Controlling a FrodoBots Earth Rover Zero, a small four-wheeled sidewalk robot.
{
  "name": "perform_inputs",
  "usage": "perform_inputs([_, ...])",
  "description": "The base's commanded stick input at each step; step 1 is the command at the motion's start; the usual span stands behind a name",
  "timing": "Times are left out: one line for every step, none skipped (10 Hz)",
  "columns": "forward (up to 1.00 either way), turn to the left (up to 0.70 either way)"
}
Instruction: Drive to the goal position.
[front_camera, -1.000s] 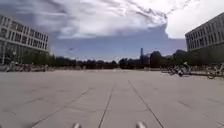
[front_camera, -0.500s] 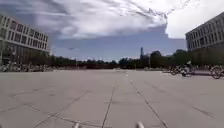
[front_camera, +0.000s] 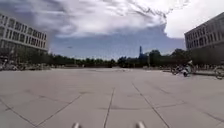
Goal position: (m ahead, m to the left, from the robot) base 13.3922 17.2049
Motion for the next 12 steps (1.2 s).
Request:
perform_inputs([0.0, 0.0])
perform_inputs([0.0, 0.0])
perform_inputs([0.0, 0.0])
perform_inputs([0.0, 0.0])
perform_inputs([0.0, 0.0])
perform_inputs([0.16, 0.0])
perform_inputs([0.44, 0.0])
perform_inputs([0.7, 0.0])
perform_inputs([0.7, 0.0])
perform_inputs([0.7, 0.0])
perform_inputs([0.7, 0.0])
perform_inputs([0.7, 0.0])
